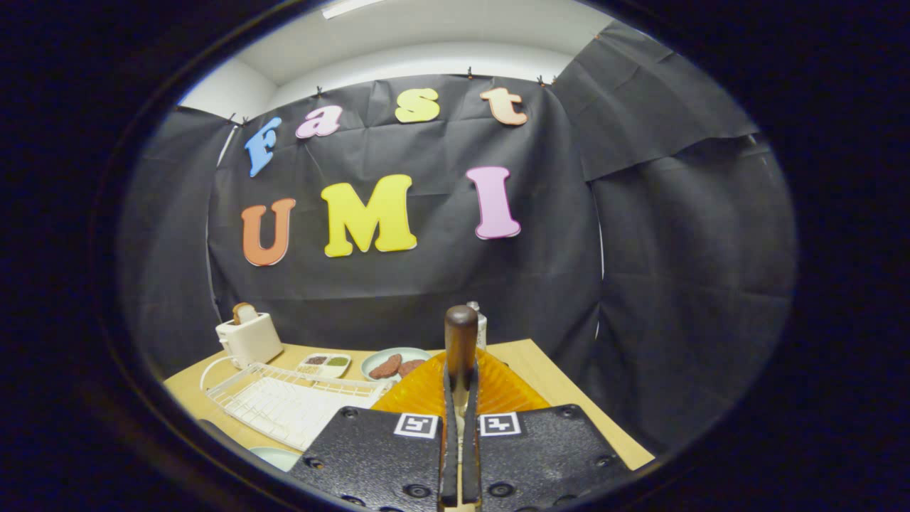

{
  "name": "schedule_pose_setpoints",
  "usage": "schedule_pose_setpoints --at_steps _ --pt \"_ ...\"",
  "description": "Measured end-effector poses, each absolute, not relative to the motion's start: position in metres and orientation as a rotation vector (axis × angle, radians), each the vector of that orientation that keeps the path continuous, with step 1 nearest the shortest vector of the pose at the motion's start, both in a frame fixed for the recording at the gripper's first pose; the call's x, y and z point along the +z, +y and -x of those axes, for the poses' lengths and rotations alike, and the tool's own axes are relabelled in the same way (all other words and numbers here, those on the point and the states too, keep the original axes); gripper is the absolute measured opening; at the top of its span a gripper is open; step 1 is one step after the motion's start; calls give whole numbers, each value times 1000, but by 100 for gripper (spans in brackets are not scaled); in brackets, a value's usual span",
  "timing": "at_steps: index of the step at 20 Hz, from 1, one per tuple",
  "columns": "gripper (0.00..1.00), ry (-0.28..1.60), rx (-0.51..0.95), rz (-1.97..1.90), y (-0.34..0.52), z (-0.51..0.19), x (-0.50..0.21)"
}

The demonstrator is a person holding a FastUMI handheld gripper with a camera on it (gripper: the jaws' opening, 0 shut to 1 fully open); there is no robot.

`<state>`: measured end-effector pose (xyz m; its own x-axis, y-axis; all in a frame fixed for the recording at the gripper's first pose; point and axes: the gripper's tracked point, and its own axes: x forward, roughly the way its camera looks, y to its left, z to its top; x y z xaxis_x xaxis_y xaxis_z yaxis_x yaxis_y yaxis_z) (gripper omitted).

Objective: Take the plate from the dish rack, then take the spoon from the basket and place it into the plate.

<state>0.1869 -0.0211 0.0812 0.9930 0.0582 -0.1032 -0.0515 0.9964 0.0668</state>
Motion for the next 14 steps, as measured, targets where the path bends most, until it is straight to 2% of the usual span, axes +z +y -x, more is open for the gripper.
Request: schedule_pose_setpoints --at_steps 6,14 --pt "8 61 174 -84 29 -128 97" --pt "8 129 301 -114 99 -87 45"
